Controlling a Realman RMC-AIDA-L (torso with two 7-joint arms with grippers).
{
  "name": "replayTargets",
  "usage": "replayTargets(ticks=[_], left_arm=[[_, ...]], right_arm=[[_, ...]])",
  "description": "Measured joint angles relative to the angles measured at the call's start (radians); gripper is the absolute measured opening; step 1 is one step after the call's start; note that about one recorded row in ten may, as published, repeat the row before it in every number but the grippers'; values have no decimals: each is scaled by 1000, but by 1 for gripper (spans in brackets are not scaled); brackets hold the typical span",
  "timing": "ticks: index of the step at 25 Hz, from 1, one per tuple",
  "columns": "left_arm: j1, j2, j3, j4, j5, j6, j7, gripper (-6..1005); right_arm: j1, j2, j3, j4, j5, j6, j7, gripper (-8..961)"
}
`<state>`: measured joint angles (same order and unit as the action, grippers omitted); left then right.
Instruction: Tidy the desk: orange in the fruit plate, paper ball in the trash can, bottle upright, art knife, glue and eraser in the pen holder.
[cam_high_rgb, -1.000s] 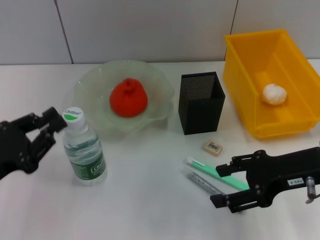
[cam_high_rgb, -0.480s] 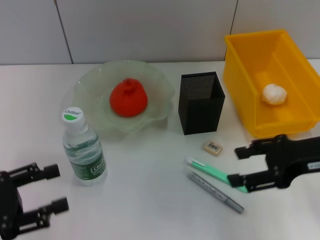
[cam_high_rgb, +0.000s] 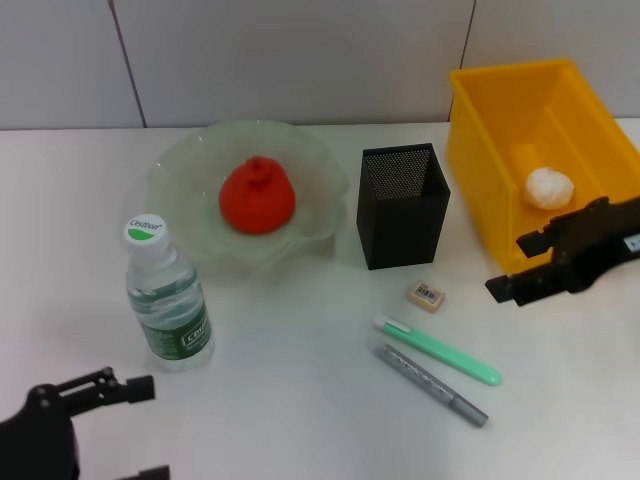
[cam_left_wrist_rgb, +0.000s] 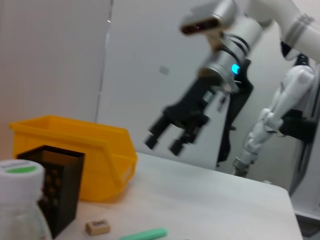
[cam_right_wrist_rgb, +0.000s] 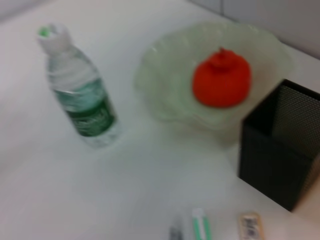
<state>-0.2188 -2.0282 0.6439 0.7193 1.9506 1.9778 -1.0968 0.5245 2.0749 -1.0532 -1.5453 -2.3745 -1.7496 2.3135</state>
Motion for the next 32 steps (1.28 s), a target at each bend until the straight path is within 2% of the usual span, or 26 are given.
replayTargets(ticks=[1, 2, 3, 4, 5, 6, 8, 9, 10, 13, 14, 19, 32], left_arm=[[1, -4, 14, -2, 1, -1, 12, 864], [2, -6, 18, -4, 5, -4, 21, 864], [2, -6, 18, -4, 5, -4, 21, 864], [0, -13, 22, -6, 21, -10, 30, 864], [0, -13, 22, -6, 21, -10, 30, 864], [-2, -16, 22, -6, 29, -13, 32, 864], [-20, -26, 23, -19, 58, -31, 29, 864], [-20, -26, 23, -19, 58, -31, 29, 864], [-39, -28, 23, -42, 68, -43, 28, 864], [-53, -27, 23, -62, 77, -51, 26, 864], [-79, -25, 22, -99, 94, -64, 25, 864], [-114, -31, 23, -136, 118, -115, 33, 864], [-137, -38, 21, -191, 112, -168, 44, 864]], right_arm=[[35, 0, 0, 13, -39, -10, 24, 638], [109, 0, -1, 69, -98, -22, 56, 638], [109, 0, -1, 69, -98, -22, 56, 637], [179, 1, -12, 146, -140, -24, 76, 637], [179, 1, -12, 146, -140, -24, 76, 636], [209, 1, -22, 185, -156, -18, 83, 636], [300, 3, -118, 341, -203, 60, 109, 635], [300, 3, -118, 341, -203, 60, 109, 635], [330, 4, -167, 407, -210, 102, 111, 634], [346, 3, -189, 439, -210, 124, 112, 633], [368, 4, -227, 488, -212, 163, 113, 632], [393, 7, -310, 559, -223, 256, 113, 630], [413, 13, -450, 686, -163, 440, 112, 625]])
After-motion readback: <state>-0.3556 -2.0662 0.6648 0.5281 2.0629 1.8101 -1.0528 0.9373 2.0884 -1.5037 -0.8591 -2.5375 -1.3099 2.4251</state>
